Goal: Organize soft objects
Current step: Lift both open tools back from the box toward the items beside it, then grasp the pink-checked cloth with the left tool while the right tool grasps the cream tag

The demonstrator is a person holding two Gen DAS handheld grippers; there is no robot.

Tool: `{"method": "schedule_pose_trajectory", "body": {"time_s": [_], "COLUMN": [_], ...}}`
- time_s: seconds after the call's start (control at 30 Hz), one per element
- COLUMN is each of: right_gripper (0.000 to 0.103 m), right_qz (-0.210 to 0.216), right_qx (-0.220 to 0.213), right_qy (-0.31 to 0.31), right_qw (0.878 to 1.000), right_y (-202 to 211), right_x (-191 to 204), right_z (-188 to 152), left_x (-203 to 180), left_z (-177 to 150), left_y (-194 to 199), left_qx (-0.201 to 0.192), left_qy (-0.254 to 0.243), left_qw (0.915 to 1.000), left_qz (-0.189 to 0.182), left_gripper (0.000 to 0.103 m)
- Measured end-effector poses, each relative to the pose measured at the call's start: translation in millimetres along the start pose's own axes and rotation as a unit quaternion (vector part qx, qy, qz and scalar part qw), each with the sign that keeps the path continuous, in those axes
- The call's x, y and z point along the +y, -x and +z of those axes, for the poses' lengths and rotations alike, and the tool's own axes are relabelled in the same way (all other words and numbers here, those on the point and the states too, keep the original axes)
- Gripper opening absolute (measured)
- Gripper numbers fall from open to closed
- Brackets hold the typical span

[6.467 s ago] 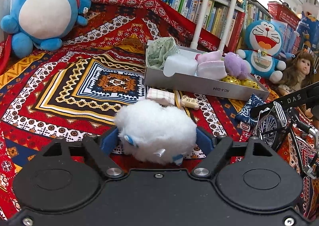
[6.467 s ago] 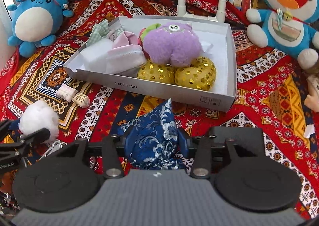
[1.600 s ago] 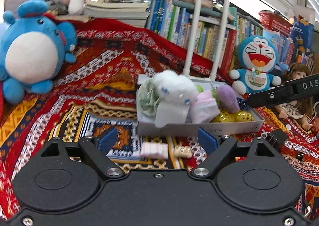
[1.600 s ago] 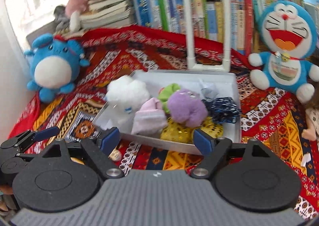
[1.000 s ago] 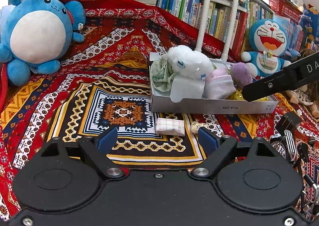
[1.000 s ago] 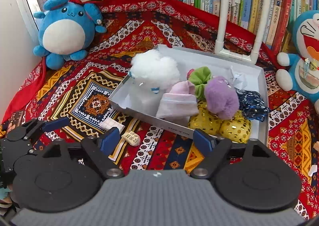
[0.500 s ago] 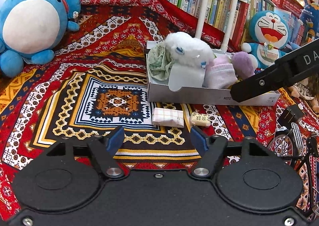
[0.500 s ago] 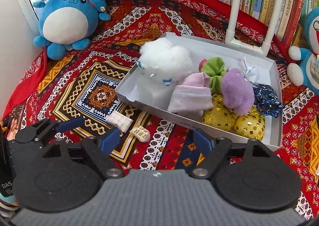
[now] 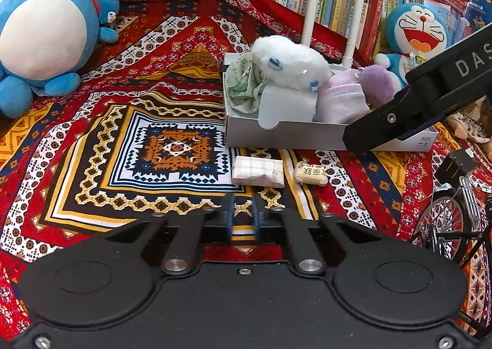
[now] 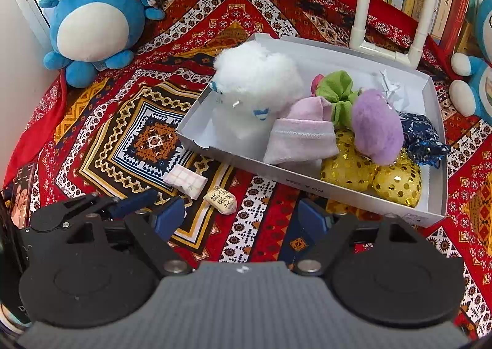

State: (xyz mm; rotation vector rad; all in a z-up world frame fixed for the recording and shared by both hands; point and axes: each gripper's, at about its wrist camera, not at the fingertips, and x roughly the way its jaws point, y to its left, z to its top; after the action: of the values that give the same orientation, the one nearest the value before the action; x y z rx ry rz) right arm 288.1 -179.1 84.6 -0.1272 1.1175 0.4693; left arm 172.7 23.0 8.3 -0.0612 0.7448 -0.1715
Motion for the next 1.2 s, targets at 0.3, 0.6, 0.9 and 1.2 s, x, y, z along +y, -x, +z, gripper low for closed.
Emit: {"method": "schedule_pose_trajectory", "body": {"time_s": [0.3, 0.6, 0.9, 1.2], "right_gripper": [0.088, 0.087, 0.077, 0.077], "right_qz": [0.004, -0.007, -0.006, -0.007], "right_qx": [0.023, 0.043, 0.064, 0.060], "right_qy": [-0.010, -0.016, -0.053, -0.066], "right_qw": [1.000, 0.999, 0.997, 0.996], "right_y": [-11, -18, -27, -24], "right_x": [4, 13, 6, 0], "right_z": [1, 9, 12, 14], "left_x": [6, -1, -7, -6], "left_z": [-6, -6, 8, 5], "left_y": [13, 16, -10, -14], "left_qx": [0.000, -0.026, -0.030, -0.018], "left_qy": [0.011, 0.001, -0.015, -0.012], "left_qw": [0.9999, 0.9994, 0.9992, 0.9997], "left_qz": [-0.010, -0.023, -0.021, -0.009], "left_gripper": [0.005, 0.013, 0.040, 0.036]}}
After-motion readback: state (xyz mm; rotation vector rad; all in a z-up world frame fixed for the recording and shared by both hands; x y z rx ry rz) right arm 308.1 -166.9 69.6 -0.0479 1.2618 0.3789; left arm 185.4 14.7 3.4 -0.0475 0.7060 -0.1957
